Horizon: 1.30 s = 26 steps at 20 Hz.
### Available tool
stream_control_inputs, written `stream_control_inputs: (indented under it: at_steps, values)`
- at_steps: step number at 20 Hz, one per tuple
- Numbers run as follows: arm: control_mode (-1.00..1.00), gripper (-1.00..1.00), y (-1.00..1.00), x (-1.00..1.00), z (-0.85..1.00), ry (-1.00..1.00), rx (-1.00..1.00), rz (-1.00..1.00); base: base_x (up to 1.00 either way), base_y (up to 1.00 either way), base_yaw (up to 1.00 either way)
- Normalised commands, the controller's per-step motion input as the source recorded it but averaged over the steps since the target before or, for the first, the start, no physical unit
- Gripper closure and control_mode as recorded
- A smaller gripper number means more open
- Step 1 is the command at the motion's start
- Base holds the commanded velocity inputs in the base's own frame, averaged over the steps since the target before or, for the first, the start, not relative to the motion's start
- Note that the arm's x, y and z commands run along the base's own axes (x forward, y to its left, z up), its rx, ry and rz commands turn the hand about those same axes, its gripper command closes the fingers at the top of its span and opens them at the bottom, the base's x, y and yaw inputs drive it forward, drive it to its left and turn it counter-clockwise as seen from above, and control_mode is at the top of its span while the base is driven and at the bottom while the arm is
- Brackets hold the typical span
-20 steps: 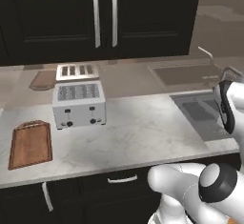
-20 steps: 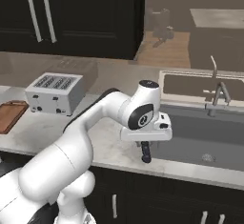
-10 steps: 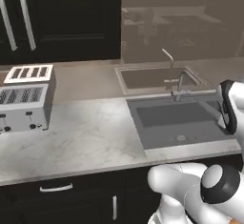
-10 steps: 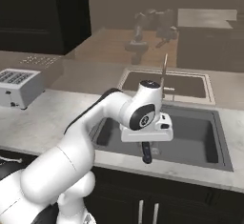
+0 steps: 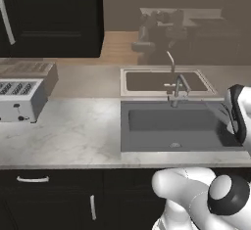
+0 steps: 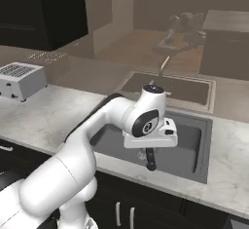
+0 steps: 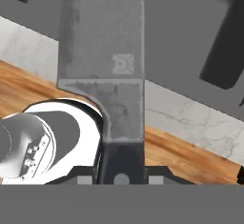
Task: Move the cutting board and knife to the sink. Then move spray from the cabinet to the counter.
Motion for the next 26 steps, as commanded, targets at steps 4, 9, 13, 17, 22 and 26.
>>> stream_control_inputs:
  at_steps: [4,9,13,17,22,26]
  values:
    - [1.00,1.00,0.00,0.00,0.00,0.00,0.00,0.00,0.23,-0.07,-0.03]
    - [1.00,1.00,0.00,0.00,0.00,0.00,0.00,0.00,0.30,-0.09,-0.29]
    - [1.00,1.00,0.00,0.00,0.00,0.00,0.00,0.00,0.54,0.12,-0.36]
    - [1.00,1.00,0.00,0.00,0.00,0.00,0.00,0.00,0.61,0.11,-0.39]
    - [1.00,1.00,0.00,0.00,0.00,0.00,0.00,0.00,0.71,0.43,-0.22]
    - [1.00,1.00,0.00,0.00,0.00,0.00,0.00,0.00,0.69,0.67,-0.09]
